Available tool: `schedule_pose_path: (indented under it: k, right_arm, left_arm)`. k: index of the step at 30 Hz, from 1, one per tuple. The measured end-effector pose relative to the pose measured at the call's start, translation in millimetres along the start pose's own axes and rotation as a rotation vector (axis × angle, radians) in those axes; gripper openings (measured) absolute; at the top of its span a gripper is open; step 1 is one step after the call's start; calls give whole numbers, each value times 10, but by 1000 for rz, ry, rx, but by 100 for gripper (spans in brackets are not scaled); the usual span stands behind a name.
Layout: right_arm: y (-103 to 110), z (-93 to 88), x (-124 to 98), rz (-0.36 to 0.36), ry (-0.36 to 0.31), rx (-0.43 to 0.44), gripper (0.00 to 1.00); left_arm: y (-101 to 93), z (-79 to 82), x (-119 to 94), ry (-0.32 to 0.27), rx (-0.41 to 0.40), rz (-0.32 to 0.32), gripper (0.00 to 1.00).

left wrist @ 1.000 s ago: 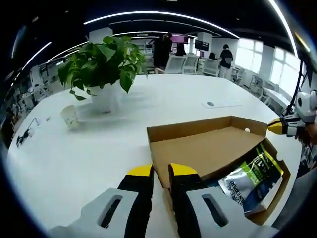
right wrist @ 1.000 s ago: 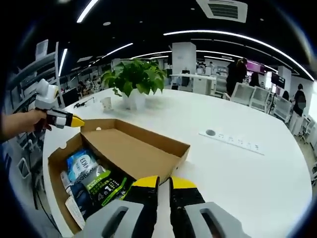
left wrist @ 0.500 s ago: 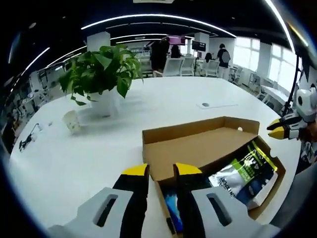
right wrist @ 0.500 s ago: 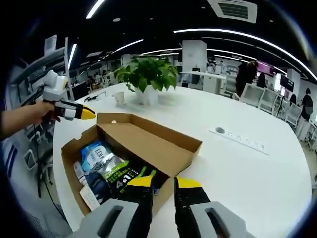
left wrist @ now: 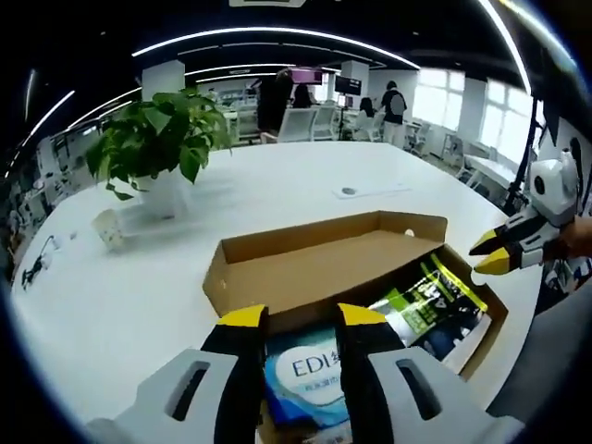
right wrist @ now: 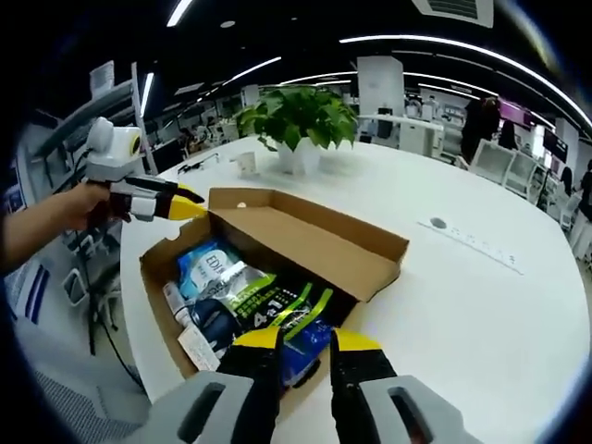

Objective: Operate the shoe box by opening the lid, removing the specified soft item, and placing it in the target area until the item is outside and the box remains undamaged.

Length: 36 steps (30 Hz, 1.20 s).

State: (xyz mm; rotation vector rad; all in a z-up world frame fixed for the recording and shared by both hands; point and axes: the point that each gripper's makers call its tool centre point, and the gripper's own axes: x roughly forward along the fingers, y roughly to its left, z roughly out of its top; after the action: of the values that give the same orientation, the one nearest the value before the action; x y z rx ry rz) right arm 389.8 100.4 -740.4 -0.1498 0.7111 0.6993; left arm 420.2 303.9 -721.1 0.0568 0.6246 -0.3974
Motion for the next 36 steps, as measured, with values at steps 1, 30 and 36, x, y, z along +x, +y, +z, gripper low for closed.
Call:
schedule_pose_path:
  k: [1,30,36]
  right_arm:
    - [30,-27,18,11,15,0,17]
    - [345,-267,323,57,202,93,22]
    - [350,-285,339,48,213,115,16]
  left_arm:
    - [-46,-34,1,7,0,-11,30]
    - [-430,-550,-21,112,-77,-152,33]
    - [-424,-604,-26,124,-89,-165,31]
